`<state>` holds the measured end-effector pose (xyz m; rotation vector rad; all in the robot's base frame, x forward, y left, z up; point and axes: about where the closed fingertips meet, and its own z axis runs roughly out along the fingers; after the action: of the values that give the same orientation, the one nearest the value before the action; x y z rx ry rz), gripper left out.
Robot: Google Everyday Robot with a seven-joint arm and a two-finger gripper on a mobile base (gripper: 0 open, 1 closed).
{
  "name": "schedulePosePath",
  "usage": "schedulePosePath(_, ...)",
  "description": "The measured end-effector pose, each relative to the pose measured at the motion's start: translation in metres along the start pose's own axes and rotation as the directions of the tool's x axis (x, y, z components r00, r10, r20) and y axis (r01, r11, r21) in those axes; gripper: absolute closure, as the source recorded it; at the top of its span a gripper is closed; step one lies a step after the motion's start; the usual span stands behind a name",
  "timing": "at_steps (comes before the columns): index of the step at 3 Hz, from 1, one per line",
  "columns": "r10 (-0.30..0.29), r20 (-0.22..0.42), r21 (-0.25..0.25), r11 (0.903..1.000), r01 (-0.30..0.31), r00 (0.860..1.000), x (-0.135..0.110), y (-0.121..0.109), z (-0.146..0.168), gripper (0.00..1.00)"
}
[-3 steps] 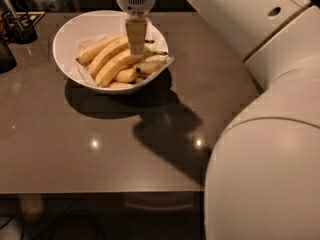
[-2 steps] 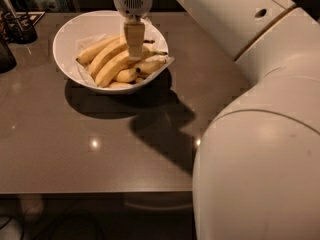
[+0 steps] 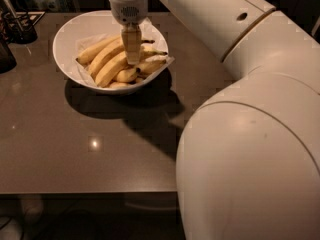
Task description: Pick banana from white bowl
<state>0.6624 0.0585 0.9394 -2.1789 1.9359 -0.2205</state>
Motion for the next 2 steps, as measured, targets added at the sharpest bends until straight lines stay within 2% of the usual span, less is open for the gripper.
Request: schedulePosePath(2, -0.001, -0.014, -0.031, 0.9995, 0.001, 1.0, 0.002, 0.0002, 0.0178, 0.43)
